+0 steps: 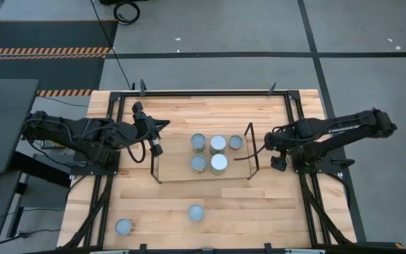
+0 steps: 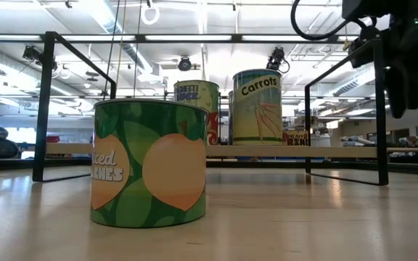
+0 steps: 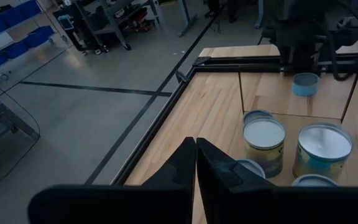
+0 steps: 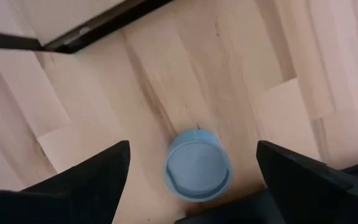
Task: Pick and place cans onto a shelf
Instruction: Put the canned tuna on the shelf
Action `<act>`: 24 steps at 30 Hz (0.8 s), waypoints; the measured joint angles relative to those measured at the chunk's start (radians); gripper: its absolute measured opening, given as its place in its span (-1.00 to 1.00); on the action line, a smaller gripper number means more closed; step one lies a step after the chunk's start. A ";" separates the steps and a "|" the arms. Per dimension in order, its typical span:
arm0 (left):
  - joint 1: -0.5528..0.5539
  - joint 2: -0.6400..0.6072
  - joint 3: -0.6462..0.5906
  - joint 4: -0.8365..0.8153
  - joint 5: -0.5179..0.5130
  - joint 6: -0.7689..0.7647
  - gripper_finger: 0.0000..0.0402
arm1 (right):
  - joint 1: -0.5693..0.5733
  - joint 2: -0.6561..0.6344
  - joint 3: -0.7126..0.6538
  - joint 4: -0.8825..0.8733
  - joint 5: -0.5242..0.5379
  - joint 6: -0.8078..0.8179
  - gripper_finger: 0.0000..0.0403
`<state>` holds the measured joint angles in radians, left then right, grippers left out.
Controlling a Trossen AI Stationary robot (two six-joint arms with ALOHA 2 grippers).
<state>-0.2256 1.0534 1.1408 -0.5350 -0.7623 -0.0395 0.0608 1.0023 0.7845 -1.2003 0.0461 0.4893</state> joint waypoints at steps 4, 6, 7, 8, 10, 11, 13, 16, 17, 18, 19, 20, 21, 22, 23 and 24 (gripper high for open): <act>0.000 0.000 0.000 0.000 0.000 0.000 -0.90 | -0.028 -0.050 0.000 -0.003 0.014 -0.009 0.78; 0.000 0.000 0.000 0.000 0.000 0.000 -0.90 | -0.031 -0.064 0.000 -0.007 0.014 -0.018 0.78; 0.000 0.000 0.000 0.000 0.000 0.000 -0.90 | -0.031 -0.064 0.000 -0.011 0.014 -0.018 0.78; 0.000 0.000 0.000 0.000 0.000 0.000 -0.90 | -0.031 -0.060 0.000 -0.015 0.014 -0.017 0.78; 0.000 0.000 0.000 0.000 0.000 0.000 -0.90 | -0.032 -0.046 0.000 -0.017 0.014 -0.017 0.78; 0.000 0.000 0.000 0.000 0.000 0.000 -0.90 | -0.032 -0.043 0.000 -0.015 0.015 -0.018 0.78; 0.000 0.000 0.000 0.000 0.000 0.000 -0.90 | -0.035 -0.049 0.000 -0.008 0.015 -0.027 0.78; 0.000 0.000 0.000 0.000 0.000 0.000 -0.90 | -0.054 -0.074 0.000 -0.032 0.015 -0.033 0.78; 0.000 0.000 0.000 0.000 0.000 0.000 -0.90 | -0.058 -0.080 0.000 -0.049 0.015 -0.038 0.78; 0.000 0.000 0.000 0.000 0.000 0.001 -0.90 | -0.060 -0.082 0.000 -0.064 0.015 -0.039 0.78; 0.000 0.000 0.000 0.000 0.000 0.009 -0.90 | -0.059 -0.081 -0.001 -0.075 0.011 -0.041 0.78; 0.000 0.000 0.000 0.000 0.000 0.028 -0.90 | -0.057 -0.078 -0.005 -0.076 -0.002 -0.043 0.78; 0.000 0.000 0.000 0.000 0.000 0.047 -0.90 | -0.056 -0.075 -0.012 -0.069 -0.018 -0.043 0.78; 0.000 0.000 0.000 0.001 -0.002 0.060 -0.90 | -0.056 -0.073 -0.022 -0.051 -0.038 -0.042 0.78; 0.000 0.000 0.000 0.008 -0.015 0.081 -0.90 | -0.059 -0.075 -0.031 -0.023 -0.058 -0.042 0.78; 0.000 0.000 0.000 0.026 -0.026 0.093 -0.90 | -0.066 -0.081 -0.041 0.010 -0.070 -0.038 0.78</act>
<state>-0.2256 1.0534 1.1412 -0.5086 -0.7885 0.0540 -0.0057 0.9211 0.7431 -1.1906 -0.0241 0.4510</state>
